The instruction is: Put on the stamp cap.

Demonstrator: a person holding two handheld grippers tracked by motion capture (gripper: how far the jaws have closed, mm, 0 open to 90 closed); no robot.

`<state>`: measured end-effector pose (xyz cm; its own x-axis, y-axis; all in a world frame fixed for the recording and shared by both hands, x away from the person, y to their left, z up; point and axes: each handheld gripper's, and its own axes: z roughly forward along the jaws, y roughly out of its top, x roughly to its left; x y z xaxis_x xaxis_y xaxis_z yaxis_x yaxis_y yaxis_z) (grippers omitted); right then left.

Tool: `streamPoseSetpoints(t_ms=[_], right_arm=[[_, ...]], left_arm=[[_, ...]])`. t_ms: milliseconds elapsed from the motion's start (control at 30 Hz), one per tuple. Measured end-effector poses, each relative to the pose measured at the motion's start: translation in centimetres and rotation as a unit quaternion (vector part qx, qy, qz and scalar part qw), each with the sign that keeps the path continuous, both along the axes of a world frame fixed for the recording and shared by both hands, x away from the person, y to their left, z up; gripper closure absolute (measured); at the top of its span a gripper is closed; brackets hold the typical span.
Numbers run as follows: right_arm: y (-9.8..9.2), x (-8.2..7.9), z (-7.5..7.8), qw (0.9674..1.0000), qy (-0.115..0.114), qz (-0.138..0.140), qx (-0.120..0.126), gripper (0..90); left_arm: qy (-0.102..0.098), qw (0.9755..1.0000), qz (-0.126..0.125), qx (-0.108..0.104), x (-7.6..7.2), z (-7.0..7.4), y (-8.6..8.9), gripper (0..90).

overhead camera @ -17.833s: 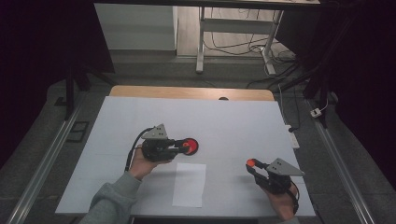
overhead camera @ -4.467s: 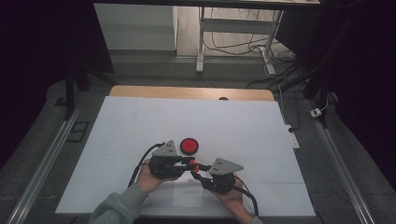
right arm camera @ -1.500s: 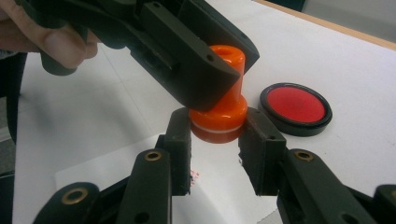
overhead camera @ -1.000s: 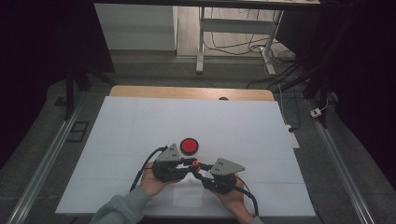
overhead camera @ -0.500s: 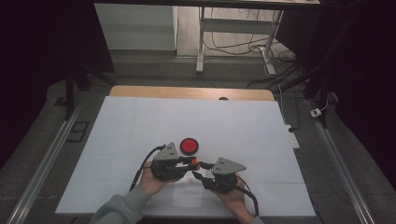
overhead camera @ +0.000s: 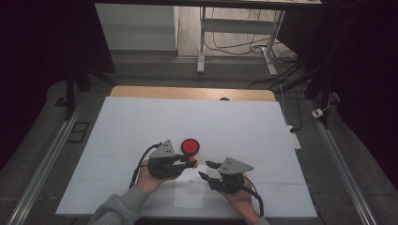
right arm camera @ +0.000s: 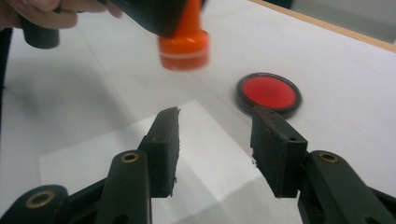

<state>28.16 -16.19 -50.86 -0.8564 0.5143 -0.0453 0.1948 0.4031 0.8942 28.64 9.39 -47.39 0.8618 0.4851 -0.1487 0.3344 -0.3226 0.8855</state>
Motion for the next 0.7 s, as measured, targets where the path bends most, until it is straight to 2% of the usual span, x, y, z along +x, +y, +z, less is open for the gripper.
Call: streamPoseSetpoints(t_ms=[167, 300, 500, 700], right_arm=[[-2.0, 0.2, 0.1, 0.9996, -0.008, -0.02, -0.017, 51.3], [-4.0, 0.4, 0.2, 0.9991, -0.007, -0.037, -0.018, 50.9], [-7.0, 0.3, 0.3, 0.997, -0.011, -0.069, -0.033, 50.7], [-9.4, 0.1, 0.5, 0.9951, -0.013, -0.092, -0.035, 50.5]], left_arm=[[0.001, 1.0, 0.002, 0.0, 0.1, 0.1, 0.2, 72.4], [0.002, 1.0, 0.004, 0.0, 0.1, 0.2, 0.5, 72.4], [0.003, 1.0, 0.005, 0.002, 0.3, 0.3, 0.7, 72.4], [0.002, 1.0, 0.006, 0.005, 0.4, 0.4, 1.0, 72.4]])
